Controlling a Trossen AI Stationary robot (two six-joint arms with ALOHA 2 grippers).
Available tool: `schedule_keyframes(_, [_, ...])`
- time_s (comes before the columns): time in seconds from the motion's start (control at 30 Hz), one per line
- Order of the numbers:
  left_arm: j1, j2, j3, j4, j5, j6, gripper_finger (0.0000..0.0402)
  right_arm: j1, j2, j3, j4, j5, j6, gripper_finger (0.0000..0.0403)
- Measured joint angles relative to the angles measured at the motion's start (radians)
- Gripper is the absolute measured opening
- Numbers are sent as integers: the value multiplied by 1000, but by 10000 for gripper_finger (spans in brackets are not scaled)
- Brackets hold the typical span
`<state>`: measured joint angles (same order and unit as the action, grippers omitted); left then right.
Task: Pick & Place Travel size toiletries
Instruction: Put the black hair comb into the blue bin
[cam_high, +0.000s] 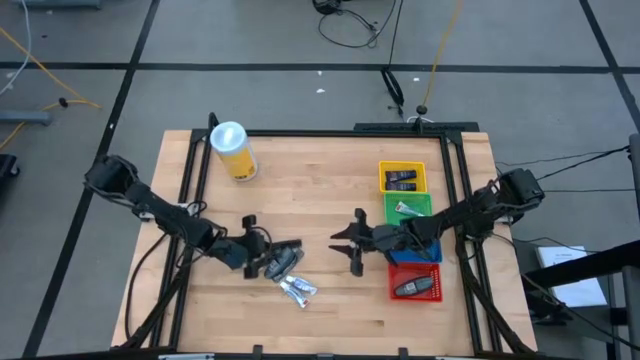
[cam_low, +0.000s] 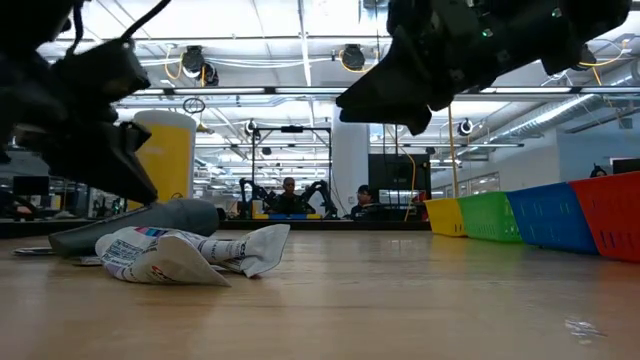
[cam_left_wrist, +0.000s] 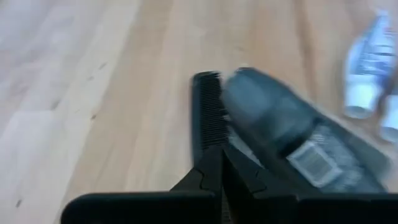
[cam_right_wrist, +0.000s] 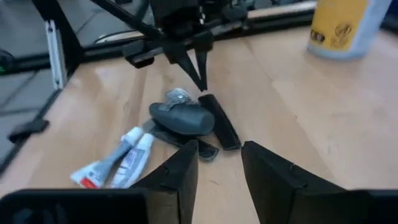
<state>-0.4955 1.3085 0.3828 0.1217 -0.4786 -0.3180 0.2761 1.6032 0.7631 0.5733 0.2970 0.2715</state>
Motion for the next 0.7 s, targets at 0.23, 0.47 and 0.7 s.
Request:
schedule_keyframes(0.23, [17, -27, 48, -168, 104, 26, 3, -89, 42, 57, -95, -186, 157, 176])
schedule_keyframes(0.47, [-11, -28, 49, -221, 156, -9, 3, -172, 239, 298, -323, -365, 188, 238])
schedule_keyframes(0.7, [-37, -28, 36, -229, 203, -36, 3, -241, 415, 479, -352, -511, 226, 258])
